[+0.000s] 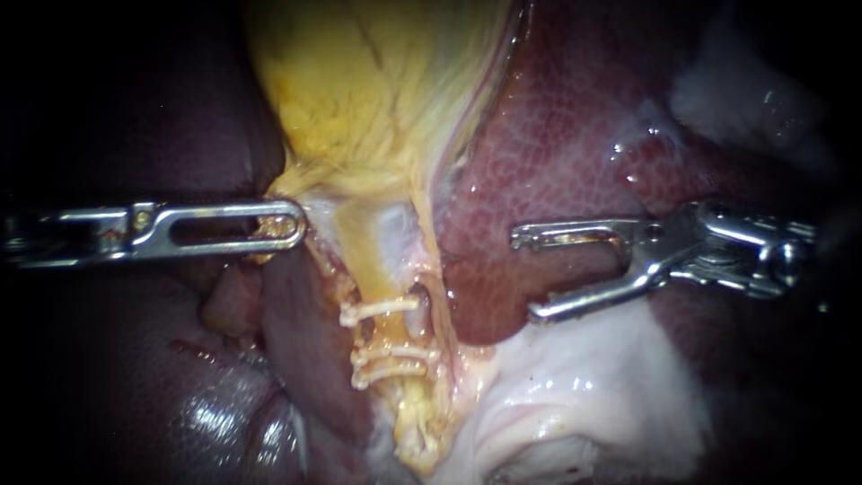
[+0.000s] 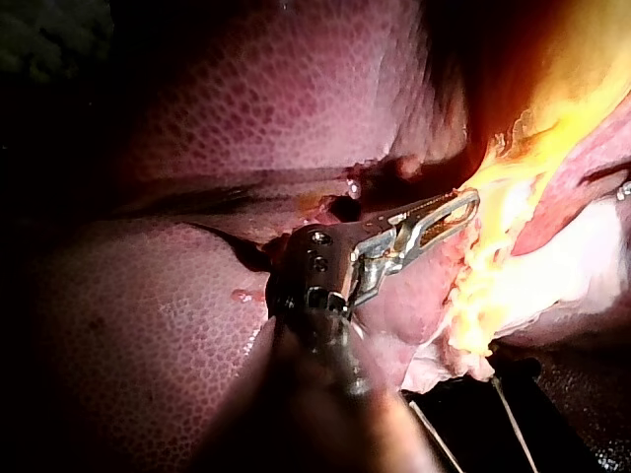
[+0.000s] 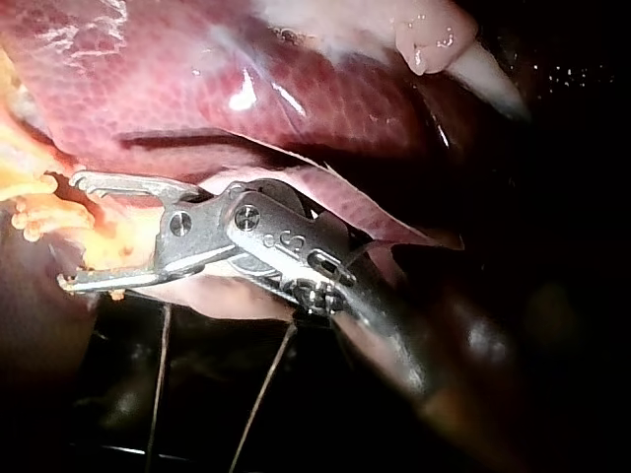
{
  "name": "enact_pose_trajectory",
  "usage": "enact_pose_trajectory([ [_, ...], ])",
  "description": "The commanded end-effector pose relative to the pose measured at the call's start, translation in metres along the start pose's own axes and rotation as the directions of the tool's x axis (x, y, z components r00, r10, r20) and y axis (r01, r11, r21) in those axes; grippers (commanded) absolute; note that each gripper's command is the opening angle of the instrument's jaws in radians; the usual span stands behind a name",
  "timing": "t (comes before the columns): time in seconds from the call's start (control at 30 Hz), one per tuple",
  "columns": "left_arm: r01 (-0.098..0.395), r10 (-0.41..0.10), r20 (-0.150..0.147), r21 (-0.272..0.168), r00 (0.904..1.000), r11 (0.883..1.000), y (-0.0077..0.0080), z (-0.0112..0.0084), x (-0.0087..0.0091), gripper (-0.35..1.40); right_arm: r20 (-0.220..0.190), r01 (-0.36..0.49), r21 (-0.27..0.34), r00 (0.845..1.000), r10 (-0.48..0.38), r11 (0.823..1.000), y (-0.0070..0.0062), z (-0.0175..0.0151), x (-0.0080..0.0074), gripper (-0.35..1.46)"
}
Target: Going back third clip left tube
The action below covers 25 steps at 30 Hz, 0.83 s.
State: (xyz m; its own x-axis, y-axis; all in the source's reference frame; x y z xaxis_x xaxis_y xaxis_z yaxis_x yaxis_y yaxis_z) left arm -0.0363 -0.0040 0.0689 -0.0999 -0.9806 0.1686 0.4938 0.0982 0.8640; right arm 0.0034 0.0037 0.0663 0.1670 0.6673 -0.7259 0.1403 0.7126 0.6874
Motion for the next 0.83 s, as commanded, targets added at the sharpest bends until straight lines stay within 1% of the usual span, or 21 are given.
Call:
enact_pose_trajectory([
  [0.03, -0.002, 0.002, 0.004, -0.004, 1.0, 1.0, 0.0001, 0.0004, 0.0004, -0.35, 0.0, -0.001, 0.0, 1.0, 0.001, 1.0, 0.0, 0.0001, -0.0001, 0.6],
  [0.07, -0.005, 0.005, 0.008, -0.003, 1.0, 1.0, 0.0003, 0.001, 0.001, -0.35, 0.001, -0.001, -0.001, 1.0, 0.001, 1.0, 0.0, 0.0001, -0.0002, 0.6],
  [0.2, -0.018, 0.017, -0.01, -0.003, 0.9998, 1.0, 0.001, 0.0036, 0.0029, -0.35, 0.006, 0.011, -0.016, 1.0, -0.011, 1.0, 0.0, 0.0001, -0.0003, 0.6],
  [0.27, -0.023, 0.023, -0.016, -0.002, 0.9996, 1.0, 0.0013, 0.0051, 0.0036, -0.35, 0.009, 0.017, -0.026, 1.0, -0.017, 1.0, 0.0, 0.0002, -0.0003, 0.6],
  [0.37, -0.027, 0.027, -0.026, -0.003, 0.9993, 1.0, 0.0015, 0.0065, 0.0043, -0.35, 0.012, 0.023, -0.036, 1.0, -0.023, 0.999, 0.0, 0.0002, -0.0003, 0.6],
  [0.5, -0.028, 0.028, -0.03, -0.002, 0.9992, 1.0, 0.0012, 0.0073, 0.0045, -0.35, 0.014, 0.03, -0.04, 0.999, -0.029, 0.999, -0.0001, 0.0003, -0.0004, 0.6],
  [0.83, -0.028, 0.028, -0.03, -0.002, 0.9992, 1.0, 0.0012, 0.0073, 0.0045, -0.35, 0.015, 0.03, -0.04, 0.999, -0.03, 0.999, -0.0003, 0.0003, -0.0003, 0.6],
])
